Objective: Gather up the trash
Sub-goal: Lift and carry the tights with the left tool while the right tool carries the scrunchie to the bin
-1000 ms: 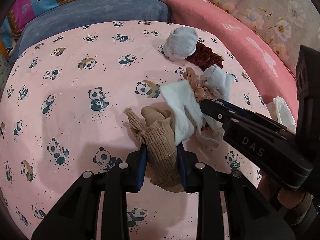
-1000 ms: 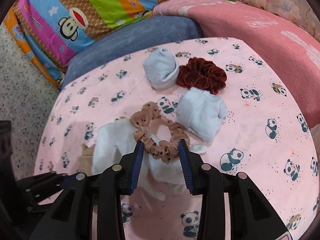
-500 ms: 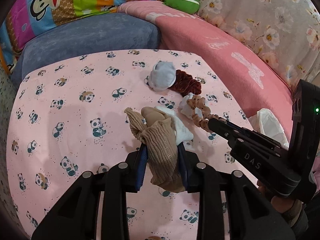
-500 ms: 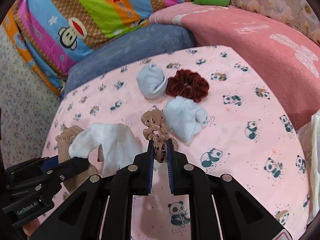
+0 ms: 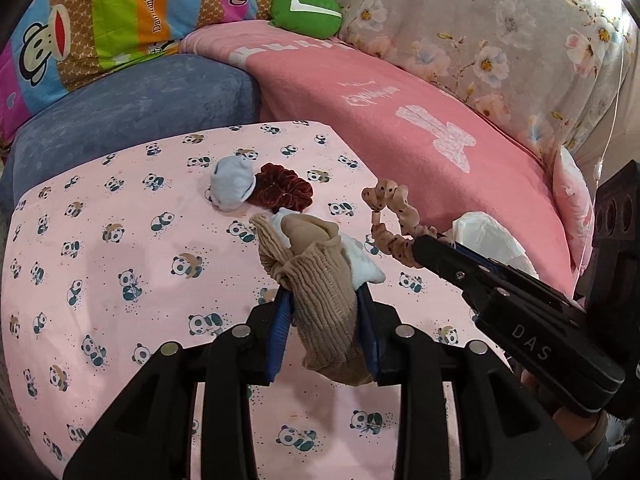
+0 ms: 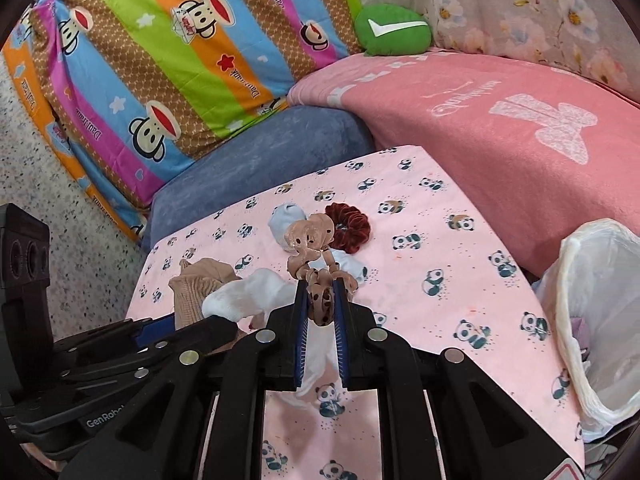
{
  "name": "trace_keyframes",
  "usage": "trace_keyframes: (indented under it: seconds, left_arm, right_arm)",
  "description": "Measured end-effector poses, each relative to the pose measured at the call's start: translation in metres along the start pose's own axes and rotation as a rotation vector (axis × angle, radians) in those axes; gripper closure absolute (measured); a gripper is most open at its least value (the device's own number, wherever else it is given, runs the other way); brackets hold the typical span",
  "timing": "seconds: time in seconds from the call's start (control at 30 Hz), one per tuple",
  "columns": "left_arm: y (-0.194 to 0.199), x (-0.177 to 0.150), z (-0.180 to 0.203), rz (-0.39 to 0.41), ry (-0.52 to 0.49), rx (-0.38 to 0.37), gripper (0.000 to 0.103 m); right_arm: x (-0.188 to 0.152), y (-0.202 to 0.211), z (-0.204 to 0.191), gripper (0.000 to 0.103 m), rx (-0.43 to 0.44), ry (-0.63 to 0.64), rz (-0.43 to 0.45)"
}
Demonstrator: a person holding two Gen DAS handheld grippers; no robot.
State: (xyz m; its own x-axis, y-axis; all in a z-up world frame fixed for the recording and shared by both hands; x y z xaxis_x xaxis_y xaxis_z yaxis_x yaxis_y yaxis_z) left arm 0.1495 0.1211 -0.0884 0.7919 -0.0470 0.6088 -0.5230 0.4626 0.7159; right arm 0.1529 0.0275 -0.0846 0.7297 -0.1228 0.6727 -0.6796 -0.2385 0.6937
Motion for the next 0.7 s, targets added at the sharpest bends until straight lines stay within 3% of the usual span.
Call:
trace_keyframes:
  seconds: [0.4,0.7]
  left_arm:
    - [0.001,-0.002,0.018,0.005,-0.03,0.0,0.072]
    - [0.003,0.01,0.032,0.025,-0.049,0.001,0.073]
  right_arm:
    - [-0.013,0.009,0.022,0.09,-0.004,-0.034,-0.013]
    - [-0.002,0.026,0.023,0.09,0.007,-0.04,0.038]
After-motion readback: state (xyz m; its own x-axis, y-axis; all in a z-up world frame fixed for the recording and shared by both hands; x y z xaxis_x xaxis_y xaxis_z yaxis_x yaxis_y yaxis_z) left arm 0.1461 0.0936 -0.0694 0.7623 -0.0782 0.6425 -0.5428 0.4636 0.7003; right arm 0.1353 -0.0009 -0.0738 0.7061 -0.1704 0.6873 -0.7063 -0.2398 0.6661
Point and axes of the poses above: each gripper's, at about its wrist camera, not at the fingertips, and y roughly against the way its jaws point, z to its right, x to its top, the point moved 8 cm from there along -y, roughly the way its jaws point, and after that the axes turned 4 degrees about -x, right-handed, at the moved point
